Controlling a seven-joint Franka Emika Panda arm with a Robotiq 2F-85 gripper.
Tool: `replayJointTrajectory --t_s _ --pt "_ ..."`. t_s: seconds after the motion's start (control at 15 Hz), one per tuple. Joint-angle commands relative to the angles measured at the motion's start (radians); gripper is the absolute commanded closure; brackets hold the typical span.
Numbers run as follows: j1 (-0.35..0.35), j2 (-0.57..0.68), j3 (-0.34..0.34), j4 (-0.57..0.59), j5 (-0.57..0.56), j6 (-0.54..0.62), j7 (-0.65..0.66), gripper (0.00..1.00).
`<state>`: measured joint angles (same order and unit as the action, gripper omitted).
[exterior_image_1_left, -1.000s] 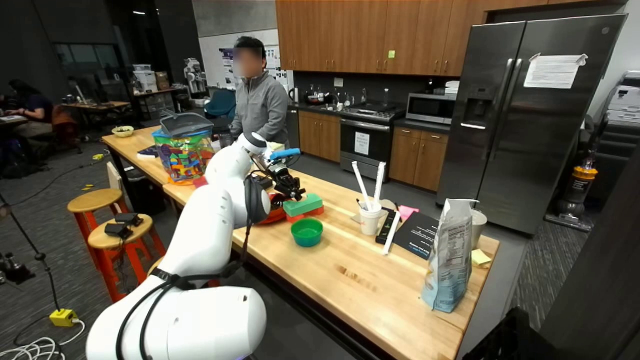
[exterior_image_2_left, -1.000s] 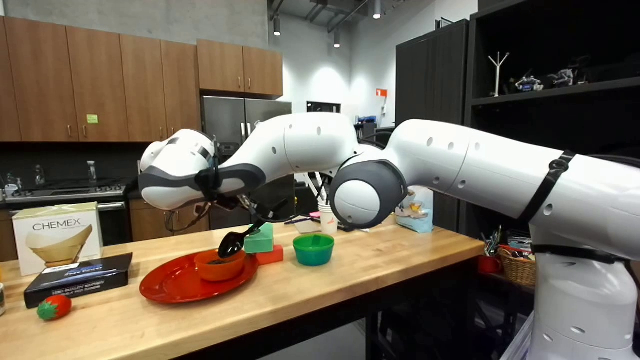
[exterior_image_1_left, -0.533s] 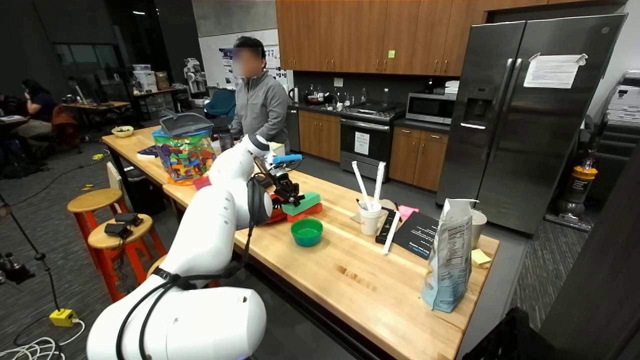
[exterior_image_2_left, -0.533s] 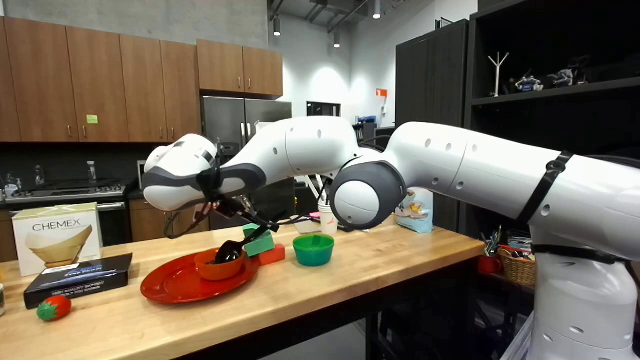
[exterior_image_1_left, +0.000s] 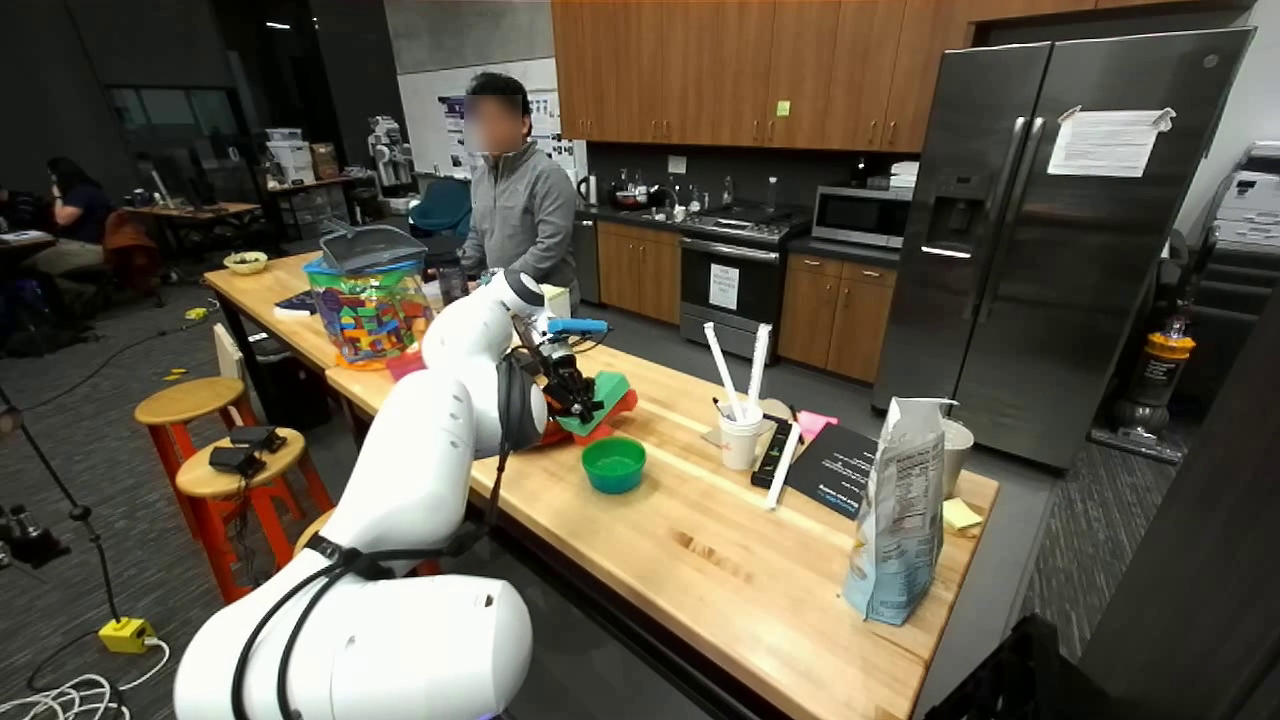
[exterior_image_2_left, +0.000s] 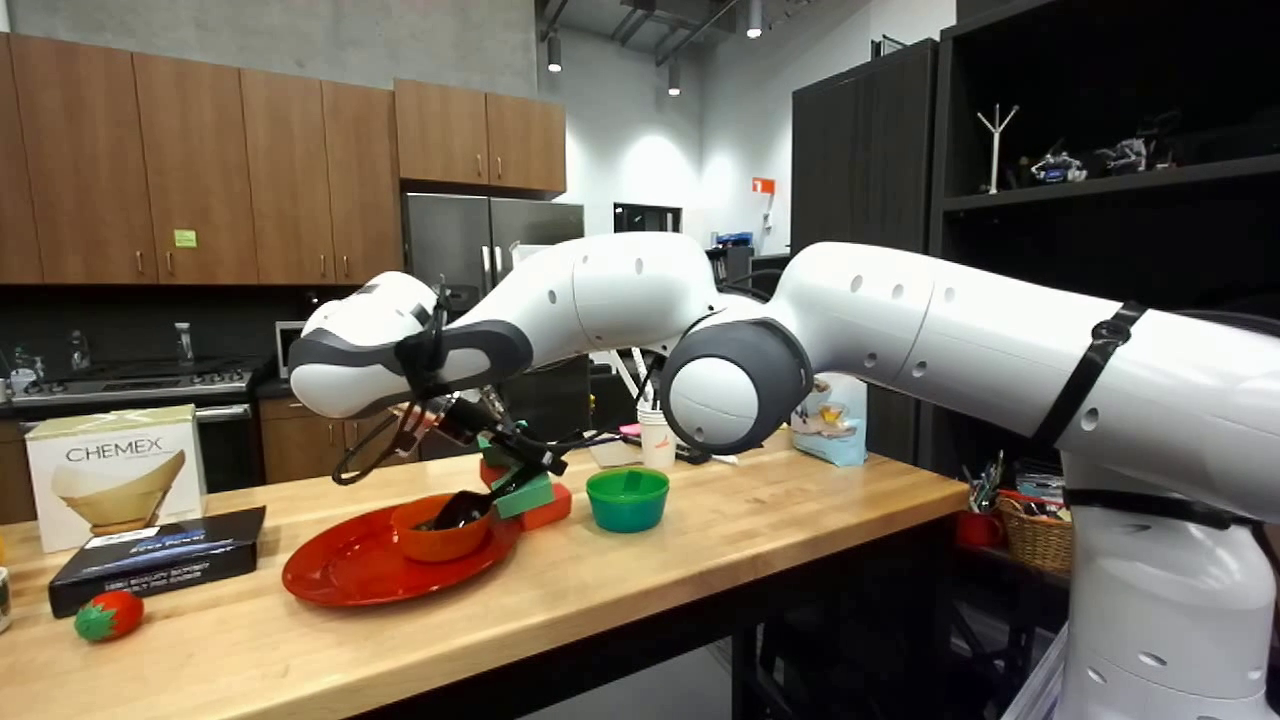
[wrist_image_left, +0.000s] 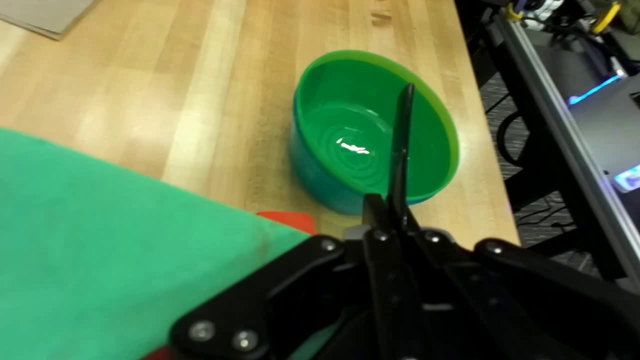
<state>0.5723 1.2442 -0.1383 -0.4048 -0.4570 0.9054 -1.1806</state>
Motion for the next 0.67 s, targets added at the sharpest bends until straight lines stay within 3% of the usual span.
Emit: replayJointTrajectory --t_s 0.0,0.27,0.6 --pt "-0.038 0.017 0.044 0.011 0.044 -0.134 -0.037 0.99" --pt "-0.078 0.035 0.103 0.01 0.097 -0.274 -0.051 0.99" --pt "-0.089 0.051 0.128 0.051 0.093 -0.228 -0.054 0.99"
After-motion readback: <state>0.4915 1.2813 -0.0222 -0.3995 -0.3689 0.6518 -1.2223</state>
